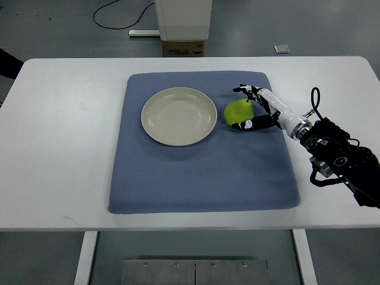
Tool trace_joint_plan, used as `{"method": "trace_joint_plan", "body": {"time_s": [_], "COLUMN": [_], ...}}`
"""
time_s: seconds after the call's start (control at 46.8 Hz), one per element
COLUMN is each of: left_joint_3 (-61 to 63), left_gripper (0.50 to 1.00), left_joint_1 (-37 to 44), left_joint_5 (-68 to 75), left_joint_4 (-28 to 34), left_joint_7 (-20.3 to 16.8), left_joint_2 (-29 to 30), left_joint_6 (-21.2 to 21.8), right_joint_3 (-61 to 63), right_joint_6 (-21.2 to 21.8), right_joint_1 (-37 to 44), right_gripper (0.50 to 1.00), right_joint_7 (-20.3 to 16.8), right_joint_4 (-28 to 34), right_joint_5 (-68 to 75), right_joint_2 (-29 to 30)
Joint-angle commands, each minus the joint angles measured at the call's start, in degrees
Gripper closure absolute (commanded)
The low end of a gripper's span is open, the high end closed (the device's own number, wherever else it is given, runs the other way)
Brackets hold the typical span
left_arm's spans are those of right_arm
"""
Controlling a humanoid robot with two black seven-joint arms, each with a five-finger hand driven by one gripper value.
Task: Place pear on plate with right hand
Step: 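Close the right hand's fingers around the green pear, then lift the pear with the right hand and carry it above the plate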
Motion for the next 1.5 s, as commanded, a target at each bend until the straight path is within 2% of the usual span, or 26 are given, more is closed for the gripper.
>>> {"method": "trace_joint_plan", "body": {"time_s": [0.0, 0.15, 0.47, 0.683, 0.79, 0.854, 0.897, 1.474], "left_joint_3": [0.00, 0.00, 0.00, 0.00, 0.00, 0.00, 0.00, 0.00], "left_gripper": [0.500, 0.500, 0.500, 0.500, 0.500, 0.500, 0.500, 0.500], "left_joint_1": [0.00, 0.00, 0.00, 0.00, 0.00, 0.00, 0.00, 0.00], "left_joint_5": [0.00, 0.00, 0.00, 0.00, 0.00, 0.00, 0.00, 0.00], "left_joint_4": [-0.01, -0.01, -0.01, -0.01, -0.01, -0.01, -0.01, -0.01], "left_joint_7": [-0.03, -0.03, -0.03, 0.06, 0.06, 0.06, -0.03, -0.03], "left_joint_2": [0.00, 0.00, 0.00, 0.00, 0.00, 0.00, 0.00, 0.00], "left_joint_6": [-0.01, -0.01, -0.01, -0.01, -0.01, -0.01, -0.01, -0.01], "right_joint_3": [-0.22, -0.31, -0.49, -2.95, -3.04, -3.04, -3.04, -1.54], "right_joint_6": [0.00, -1.40, -1.49, -1.67, -2.20, -2.20, -2.20, -2.11], "right_joint_1": [0.07, -0.19, -0.28, -0.37, -0.37, -0.28, -0.19, 4.64], "right_gripper": [0.504, 0.505, 0.536, 0.599, 0.716, 0.864, 1.000, 1.000], "right_joint_7": [0.00, 0.00, 0.00, 0.00, 0.00, 0.00, 0.00, 0.00], "right_joint_4": [-0.01, -0.01, -0.01, -0.09, -0.01, -0.09, -0.09, -0.01], "right_joint_5": [-0.05, -0.05, -0.05, -0.05, -0.05, -0.05, -0.05, 0.56], "right_joint_2": [0.00, 0.00, 0.62, 0.70, 0.70, 0.70, 0.70, 2.90]}}
